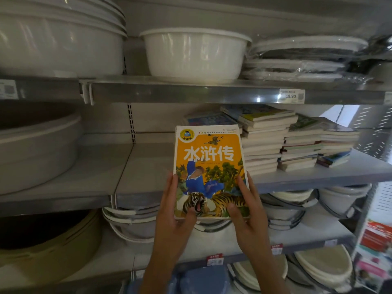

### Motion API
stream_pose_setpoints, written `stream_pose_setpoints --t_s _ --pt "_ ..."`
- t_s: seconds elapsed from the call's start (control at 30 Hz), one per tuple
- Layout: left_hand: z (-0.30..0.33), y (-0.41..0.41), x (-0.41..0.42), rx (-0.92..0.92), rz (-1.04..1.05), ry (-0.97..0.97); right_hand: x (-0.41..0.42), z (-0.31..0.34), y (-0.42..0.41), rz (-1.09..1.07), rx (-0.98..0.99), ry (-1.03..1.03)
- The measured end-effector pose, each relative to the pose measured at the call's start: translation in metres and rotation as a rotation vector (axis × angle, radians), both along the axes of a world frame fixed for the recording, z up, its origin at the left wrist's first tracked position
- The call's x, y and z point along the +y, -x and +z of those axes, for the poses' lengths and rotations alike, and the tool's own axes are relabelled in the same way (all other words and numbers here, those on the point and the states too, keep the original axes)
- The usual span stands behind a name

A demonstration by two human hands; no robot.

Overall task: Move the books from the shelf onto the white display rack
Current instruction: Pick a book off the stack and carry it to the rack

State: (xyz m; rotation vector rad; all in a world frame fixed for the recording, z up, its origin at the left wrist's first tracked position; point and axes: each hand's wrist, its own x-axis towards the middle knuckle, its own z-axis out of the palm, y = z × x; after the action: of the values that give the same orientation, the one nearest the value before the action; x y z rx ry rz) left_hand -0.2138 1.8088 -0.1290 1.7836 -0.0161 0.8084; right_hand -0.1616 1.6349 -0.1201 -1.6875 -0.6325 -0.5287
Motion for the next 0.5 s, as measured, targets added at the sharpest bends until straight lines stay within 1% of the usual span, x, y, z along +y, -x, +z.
stream_pose_setpoints --t_s 0.33,0.5 --pt "-0.011 0.037 -0.044 -0.011 -0.021 -0.035 -0.046 -0.013 0.041 0.001 0.009 -0.005" --pt "0.0 0.054 -0.098 -0.06 -0.072 -0.068 -0.101 -0.009 0.066 -0.029 0.017 -0.042"
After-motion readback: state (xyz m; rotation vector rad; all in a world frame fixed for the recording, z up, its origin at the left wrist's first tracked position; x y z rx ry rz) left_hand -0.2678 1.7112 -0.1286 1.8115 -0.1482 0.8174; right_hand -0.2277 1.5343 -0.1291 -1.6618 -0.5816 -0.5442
